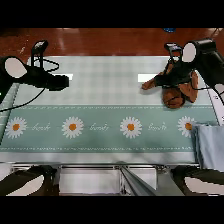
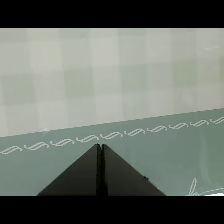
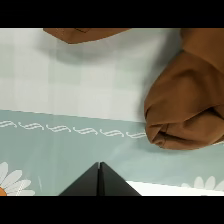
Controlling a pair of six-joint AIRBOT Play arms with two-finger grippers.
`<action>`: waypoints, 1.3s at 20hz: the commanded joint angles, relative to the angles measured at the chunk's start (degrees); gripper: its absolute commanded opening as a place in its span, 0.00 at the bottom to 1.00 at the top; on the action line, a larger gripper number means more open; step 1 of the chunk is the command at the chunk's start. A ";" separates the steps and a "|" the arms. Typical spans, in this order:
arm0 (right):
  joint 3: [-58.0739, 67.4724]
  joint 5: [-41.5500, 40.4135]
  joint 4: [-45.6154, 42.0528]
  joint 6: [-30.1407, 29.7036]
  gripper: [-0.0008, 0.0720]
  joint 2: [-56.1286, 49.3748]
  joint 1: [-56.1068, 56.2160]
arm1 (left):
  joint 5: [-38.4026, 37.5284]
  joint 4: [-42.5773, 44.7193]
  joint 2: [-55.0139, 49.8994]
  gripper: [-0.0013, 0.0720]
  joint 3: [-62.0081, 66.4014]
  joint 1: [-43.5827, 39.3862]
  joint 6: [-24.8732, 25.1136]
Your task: Fold the shirts.
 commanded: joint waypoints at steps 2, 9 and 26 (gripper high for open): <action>0.07 0.02 0.02 0.02 0.04 -0.02 0.07 | 0.00 0.02 -0.02 0.04 -0.02 -0.02 0.00; 0.07 0.02 0.02 0.02 0.04 -0.02 0.07 | 0.00 0.02 -0.02 0.05 -0.02 -0.04 0.00; 0.07 -27.63 -29.99 21.40 0.58 -1.44 -12.20 | 20.04 1.33 -4.42 0.71 -0.02 0.22 -2.99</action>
